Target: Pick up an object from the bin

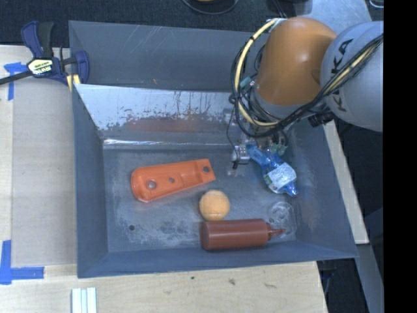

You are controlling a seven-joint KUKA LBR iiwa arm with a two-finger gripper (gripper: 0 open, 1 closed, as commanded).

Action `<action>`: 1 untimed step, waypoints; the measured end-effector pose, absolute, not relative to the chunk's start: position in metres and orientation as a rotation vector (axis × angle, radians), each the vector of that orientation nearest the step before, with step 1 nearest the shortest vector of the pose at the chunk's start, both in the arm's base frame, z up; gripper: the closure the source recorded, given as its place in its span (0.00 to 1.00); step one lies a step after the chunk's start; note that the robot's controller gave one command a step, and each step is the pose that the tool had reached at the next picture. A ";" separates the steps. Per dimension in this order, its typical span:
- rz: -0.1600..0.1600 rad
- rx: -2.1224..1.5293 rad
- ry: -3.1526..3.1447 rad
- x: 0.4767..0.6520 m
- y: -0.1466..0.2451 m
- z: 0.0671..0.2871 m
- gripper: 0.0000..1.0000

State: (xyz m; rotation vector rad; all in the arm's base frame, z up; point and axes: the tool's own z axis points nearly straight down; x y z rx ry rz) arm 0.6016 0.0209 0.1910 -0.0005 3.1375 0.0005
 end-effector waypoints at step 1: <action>0.002 0.076 3.137 0.611 0.048 0.101 0.00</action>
Offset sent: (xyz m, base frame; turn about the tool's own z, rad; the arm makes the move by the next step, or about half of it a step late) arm -0.0173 0.0709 -0.0910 0.1649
